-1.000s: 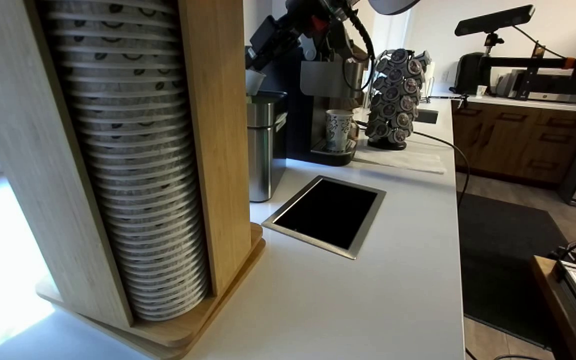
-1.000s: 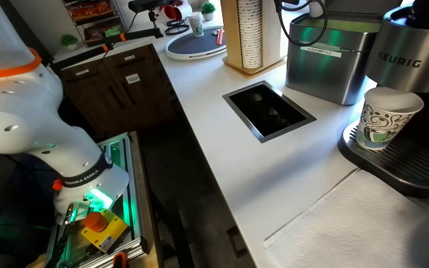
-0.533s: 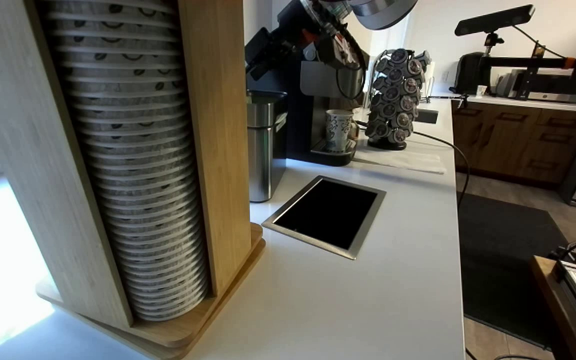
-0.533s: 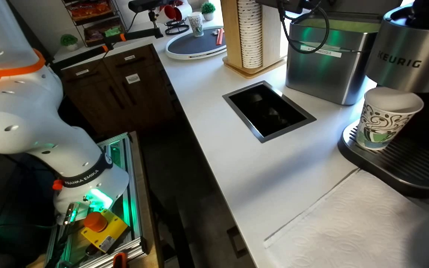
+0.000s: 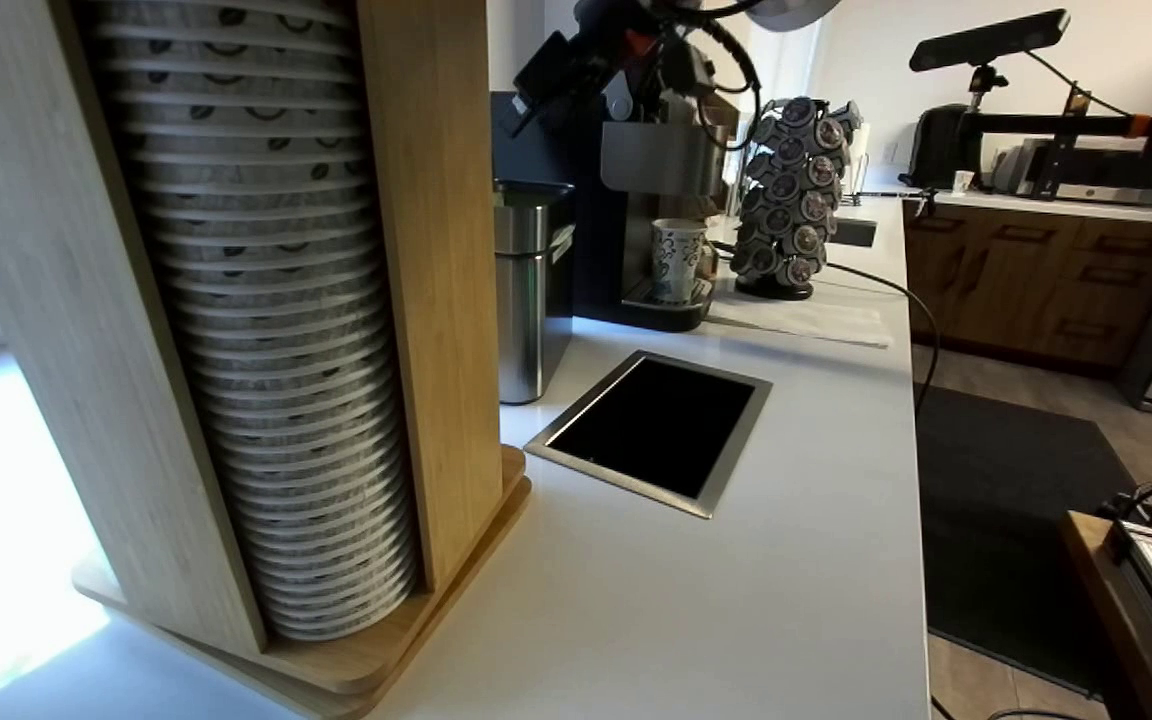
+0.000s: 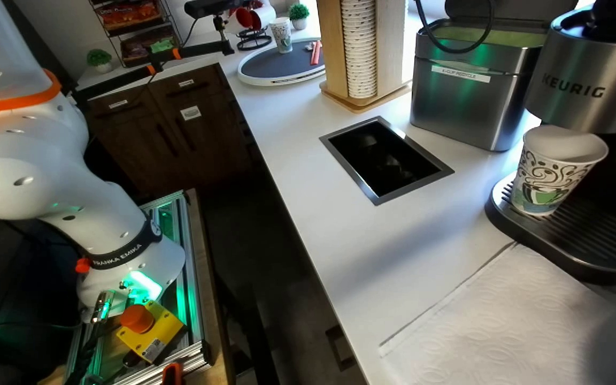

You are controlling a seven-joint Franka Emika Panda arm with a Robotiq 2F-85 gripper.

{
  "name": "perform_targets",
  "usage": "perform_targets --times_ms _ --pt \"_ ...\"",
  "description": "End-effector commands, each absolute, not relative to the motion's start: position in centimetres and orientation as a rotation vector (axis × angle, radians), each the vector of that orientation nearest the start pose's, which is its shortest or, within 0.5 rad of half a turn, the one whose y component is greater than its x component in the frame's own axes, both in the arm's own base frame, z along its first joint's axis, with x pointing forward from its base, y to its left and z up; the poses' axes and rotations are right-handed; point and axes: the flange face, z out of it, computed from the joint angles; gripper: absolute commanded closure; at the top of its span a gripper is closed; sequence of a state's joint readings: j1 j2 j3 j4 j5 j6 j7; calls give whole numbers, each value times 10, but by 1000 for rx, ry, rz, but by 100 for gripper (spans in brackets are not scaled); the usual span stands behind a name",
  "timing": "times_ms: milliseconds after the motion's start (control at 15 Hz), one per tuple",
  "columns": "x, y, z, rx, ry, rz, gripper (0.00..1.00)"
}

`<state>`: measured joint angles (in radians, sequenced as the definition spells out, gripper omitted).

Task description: Take the small white container out of the coffee maker and place it in the recycling bin

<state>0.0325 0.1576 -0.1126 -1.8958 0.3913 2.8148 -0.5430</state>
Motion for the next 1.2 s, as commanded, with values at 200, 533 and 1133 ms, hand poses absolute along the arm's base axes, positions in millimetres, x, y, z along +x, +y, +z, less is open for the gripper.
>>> perform_targets --times_ms 200,533,1133 --pt "545 -90 597 -3144 -54 -779 0" --pt "476 -105 657 -3271 329 -563 0" --pt "439 -152 680 -3224 617 -469 0"
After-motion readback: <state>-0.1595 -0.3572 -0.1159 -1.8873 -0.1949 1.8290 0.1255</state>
